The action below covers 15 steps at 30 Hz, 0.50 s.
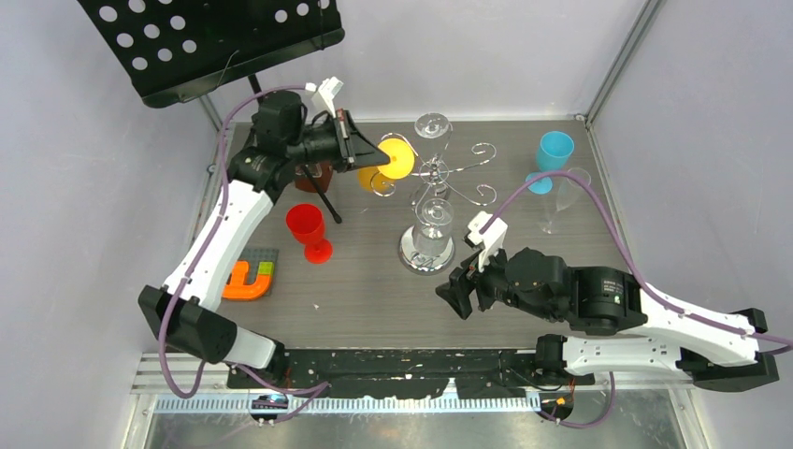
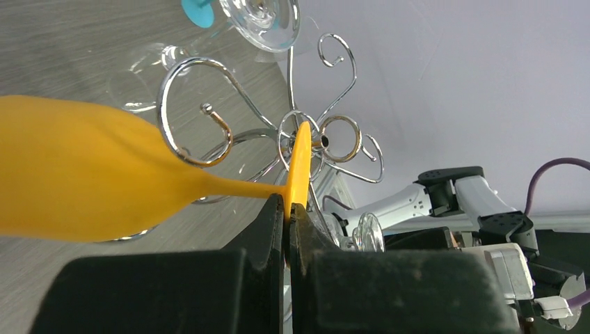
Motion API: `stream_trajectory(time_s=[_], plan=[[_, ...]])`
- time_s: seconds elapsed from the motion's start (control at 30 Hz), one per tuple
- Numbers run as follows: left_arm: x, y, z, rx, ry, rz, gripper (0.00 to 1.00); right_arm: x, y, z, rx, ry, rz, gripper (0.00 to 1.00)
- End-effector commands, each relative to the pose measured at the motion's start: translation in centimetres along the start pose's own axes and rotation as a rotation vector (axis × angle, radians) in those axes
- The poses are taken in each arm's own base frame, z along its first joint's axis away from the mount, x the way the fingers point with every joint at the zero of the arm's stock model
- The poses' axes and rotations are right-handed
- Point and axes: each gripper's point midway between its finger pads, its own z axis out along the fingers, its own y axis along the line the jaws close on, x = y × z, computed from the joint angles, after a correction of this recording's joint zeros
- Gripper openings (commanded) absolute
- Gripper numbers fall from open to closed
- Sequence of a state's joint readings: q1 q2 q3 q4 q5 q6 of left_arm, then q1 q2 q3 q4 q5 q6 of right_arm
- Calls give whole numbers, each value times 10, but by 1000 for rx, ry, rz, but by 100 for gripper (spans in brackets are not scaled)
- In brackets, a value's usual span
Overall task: Take the wine glass off the wine glass rack
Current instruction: Pick up the wine glass from the wine rack.
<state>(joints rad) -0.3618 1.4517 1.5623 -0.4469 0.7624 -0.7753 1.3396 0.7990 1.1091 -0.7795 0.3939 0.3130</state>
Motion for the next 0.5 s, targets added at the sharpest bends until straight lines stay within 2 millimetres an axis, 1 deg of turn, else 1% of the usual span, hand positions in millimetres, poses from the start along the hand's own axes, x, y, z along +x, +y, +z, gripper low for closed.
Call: stream_trajectory(time_s=[0.0, 0.13, 0.27, 0.37, 0.47], plan=[[-15, -6, -28, -41, -105, 72, 0, -24, 6, -7, -20, -60, 35, 77], [-20, -3, -44, -56, -151, 71, 0, -27, 6, -7, -16, -58, 35, 77], [-20, -1, -62, -64, -189, 77, 0, -32, 8, -8, -22, -63, 38, 77], [-16, 0, -75, -67, -204, 85, 0, -39, 8, -12, -22, -77, 43, 79], [-6, -2, -88, -80, -208, 109, 0, -44, 3, -19, -1, -90, 55, 80]])
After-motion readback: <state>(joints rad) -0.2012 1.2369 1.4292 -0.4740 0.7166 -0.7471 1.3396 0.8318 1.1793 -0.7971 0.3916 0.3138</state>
